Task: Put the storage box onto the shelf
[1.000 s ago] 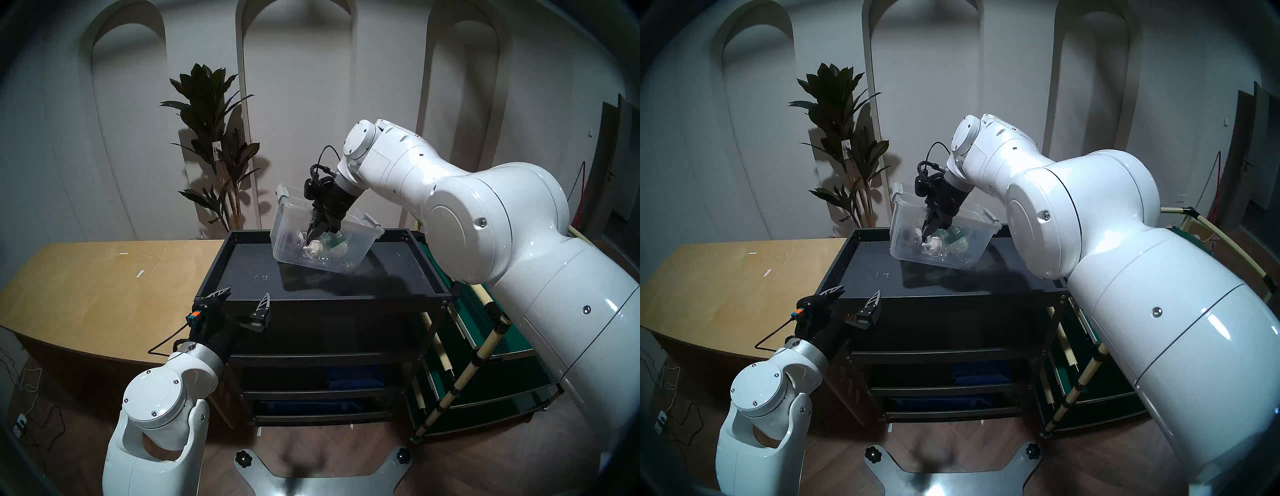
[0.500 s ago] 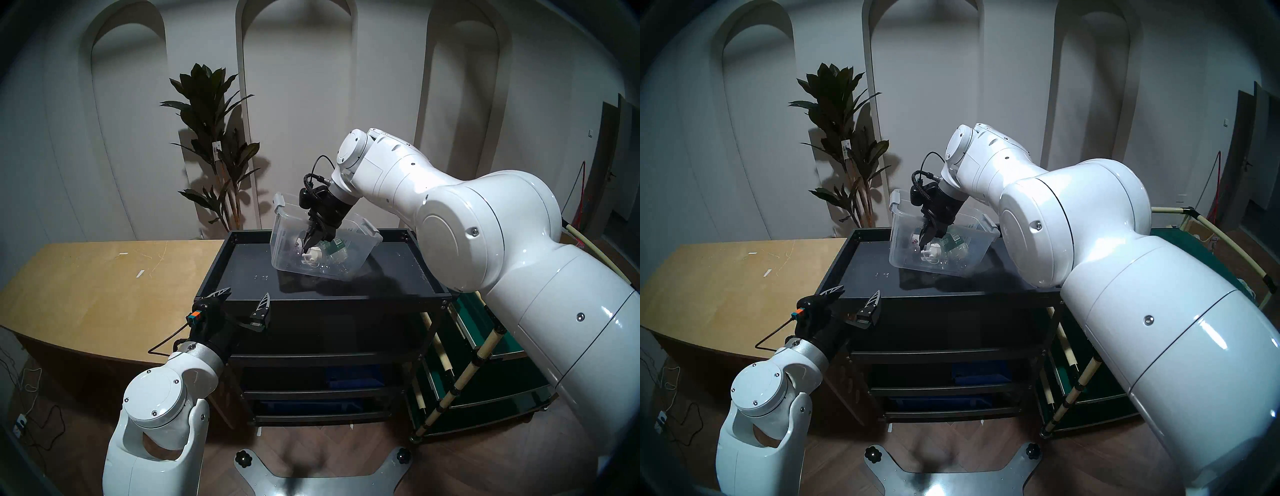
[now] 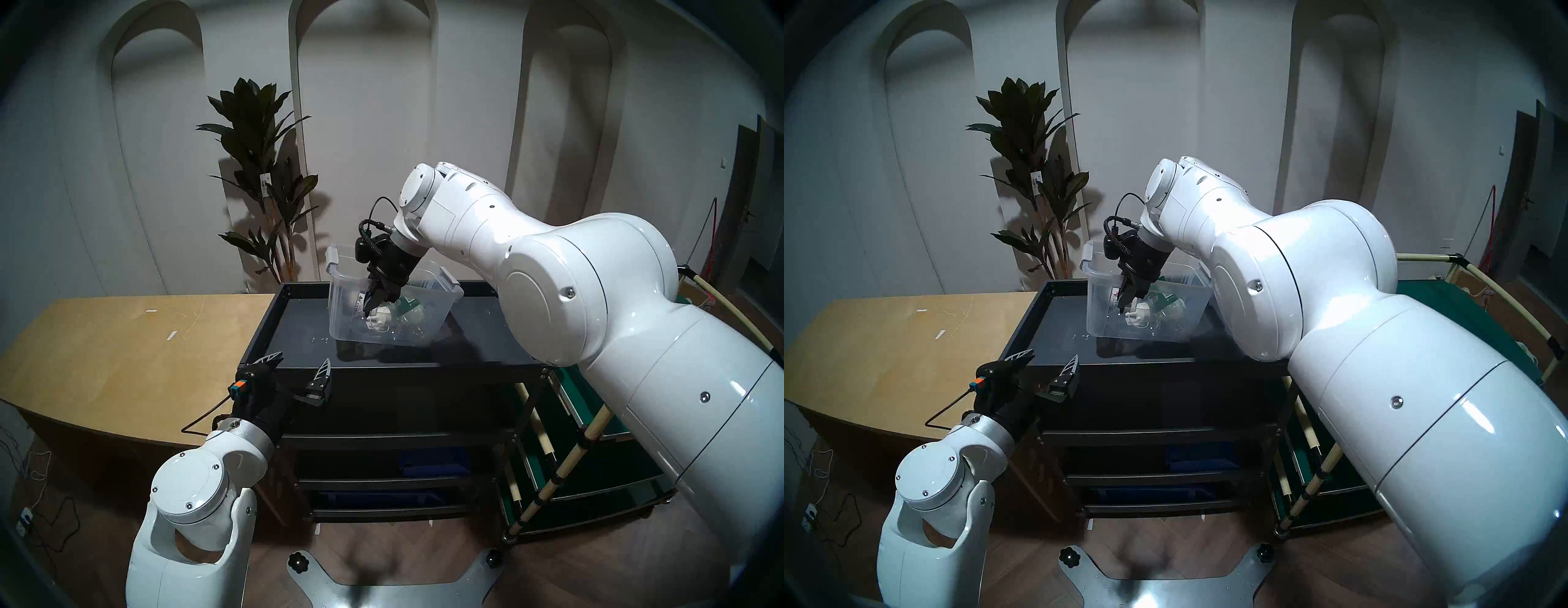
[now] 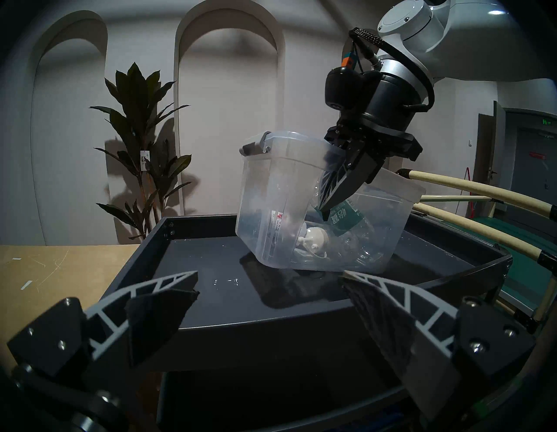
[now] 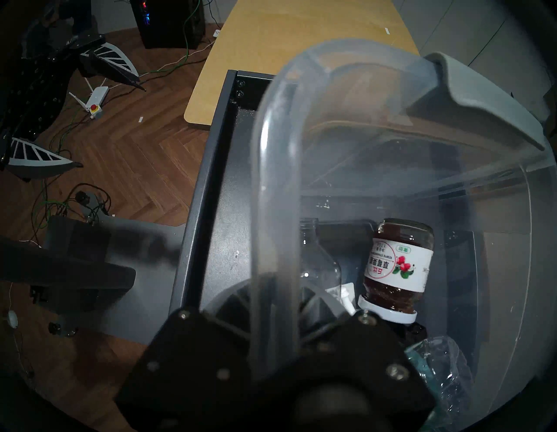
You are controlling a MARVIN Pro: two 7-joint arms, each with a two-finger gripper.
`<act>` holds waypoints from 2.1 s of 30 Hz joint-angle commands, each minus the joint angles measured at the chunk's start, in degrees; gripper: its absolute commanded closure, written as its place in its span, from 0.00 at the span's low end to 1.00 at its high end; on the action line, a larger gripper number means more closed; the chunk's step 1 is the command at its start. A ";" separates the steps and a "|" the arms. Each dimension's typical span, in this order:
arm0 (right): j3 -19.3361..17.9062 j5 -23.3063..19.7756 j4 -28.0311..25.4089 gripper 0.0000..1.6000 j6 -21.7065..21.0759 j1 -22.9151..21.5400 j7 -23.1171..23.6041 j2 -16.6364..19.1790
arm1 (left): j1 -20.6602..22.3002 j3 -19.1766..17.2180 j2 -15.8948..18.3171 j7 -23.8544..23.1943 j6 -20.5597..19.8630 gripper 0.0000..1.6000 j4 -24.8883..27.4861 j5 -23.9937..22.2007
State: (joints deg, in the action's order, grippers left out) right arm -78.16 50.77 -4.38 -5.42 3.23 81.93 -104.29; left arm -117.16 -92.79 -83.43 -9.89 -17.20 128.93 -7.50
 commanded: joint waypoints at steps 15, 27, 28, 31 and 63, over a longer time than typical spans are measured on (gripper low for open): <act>1.14 1.09 -1.52 1.00 -2.95 0.00 1.51 -6.46 | 0.75 0.06 0.01 -0.08 0.34 0.00 1.17 -0.07; 2.15 1.81 -1.35 1.00 -5.37 0.82 2.26 -8.30 | 0.91 0.07 0.01 -0.08 0.35 0.00 1.25 -0.10; 2.24 1.85 -1.35 1.00 -5.58 0.87 2.30 -8.38 | 0.92 0.07 0.01 -0.08 0.35 0.00 1.26 -0.10; 2.61 1.99 -1.35 0.92 -6.46 0.98 2.46 -8.75 | 0.97 0.07 0.01 -0.08 0.35 0.00 1.27 -0.11; 6.06 5.36 -3.50 0.00 -13.70 -5.56 1.23 -7.40 | 1.22 0.07 0.01 -0.09 0.31 0.00 1.15 -0.18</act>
State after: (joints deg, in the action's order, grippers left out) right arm -72.33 55.69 -6.26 -17.59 1.62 83.71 -112.70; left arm -116.41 -92.78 -83.43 -9.90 -17.20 128.99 -7.65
